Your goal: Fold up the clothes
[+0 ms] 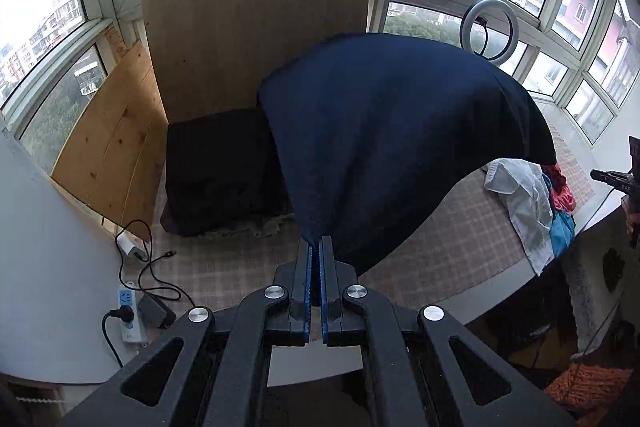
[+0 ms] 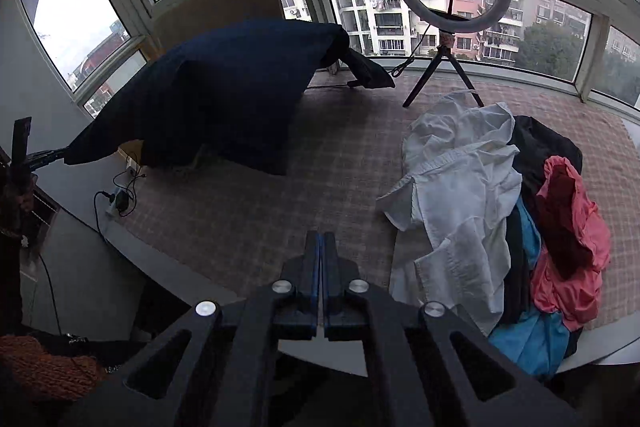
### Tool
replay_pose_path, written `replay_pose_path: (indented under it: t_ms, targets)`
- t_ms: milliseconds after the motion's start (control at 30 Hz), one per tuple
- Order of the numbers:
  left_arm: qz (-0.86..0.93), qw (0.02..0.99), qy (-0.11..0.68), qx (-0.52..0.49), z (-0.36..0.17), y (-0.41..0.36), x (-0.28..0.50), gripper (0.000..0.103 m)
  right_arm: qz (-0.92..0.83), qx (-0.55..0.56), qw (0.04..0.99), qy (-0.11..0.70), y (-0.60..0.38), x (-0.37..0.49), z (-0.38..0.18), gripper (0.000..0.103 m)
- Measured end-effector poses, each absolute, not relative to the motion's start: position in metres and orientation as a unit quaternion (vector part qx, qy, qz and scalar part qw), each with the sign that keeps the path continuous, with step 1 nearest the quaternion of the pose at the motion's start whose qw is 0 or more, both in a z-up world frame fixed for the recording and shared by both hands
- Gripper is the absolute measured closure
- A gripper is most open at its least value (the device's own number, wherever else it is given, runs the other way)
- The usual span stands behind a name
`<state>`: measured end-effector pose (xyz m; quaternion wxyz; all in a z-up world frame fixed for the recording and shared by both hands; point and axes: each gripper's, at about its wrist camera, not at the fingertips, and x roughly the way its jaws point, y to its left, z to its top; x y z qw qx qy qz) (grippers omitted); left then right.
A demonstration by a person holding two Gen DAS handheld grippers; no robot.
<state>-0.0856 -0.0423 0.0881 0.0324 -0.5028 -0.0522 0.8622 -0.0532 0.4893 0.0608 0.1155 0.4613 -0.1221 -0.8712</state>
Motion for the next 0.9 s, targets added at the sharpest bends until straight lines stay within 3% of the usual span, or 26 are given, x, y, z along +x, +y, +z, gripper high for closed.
replay_pose_path:
  t_ms: [100, 300, 467, 600, 667, 700, 800, 900]
  targets:
    - [0.827, 0.032, -0.081, -0.555, 0.012, -0.046, -0.076, 0.101, -0.839, 0.516, 0.117, -0.131, 0.491, -0.040, -0.020, 0.102]
    - [0.780, 0.011, -0.143, -0.609, -0.097, -0.064, -0.088, 0.101, -0.829, 0.536, 0.147, -0.059, 0.438, -0.089, -0.104, 0.101]
    - [0.766, 0.019, -0.140, -0.627, -0.112, -0.064, -0.096, 0.101, -0.812, 0.559, 0.169, 0.014, 0.399, -0.141, -0.163, 0.090]
    - [0.763, 0.021, -0.136, -0.631, -0.110, -0.066, -0.104, 0.101, -0.809, 0.547, 0.205, 0.071, 0.385, -0.171, -0.170, 0.081]
    - [0.762, 0.020, -0.138, -0.633, -0.109, -0.068, -0.108, 0.101, -0.805, 0.540, 0.224, 0.101, 0.381, -0.181, -0.170, 0.063]
    - [0.761, 0.020, -0.136, -0.634, -0.110, -0.069, -0.109, 0.101, -0.800, 0.543, 0.228, 0.117, 0.379, -0.184, -0.173, 0.060]
    - [0.759, 0.019, -0.133, -0.637, -0.113, -0.071, -0.114, 0.101, -0.783, 0.554, 0.241, 0.146, 0.377, -0.195, -0.183, 0.058]
    - [0.758, 0.019, -0.129, -0.639, -0.115, -0.072, -0.119, 0.101, -0.772, 0.565, 0.271, 0.102, 0.382, -0.204, -0.192, 0.058]
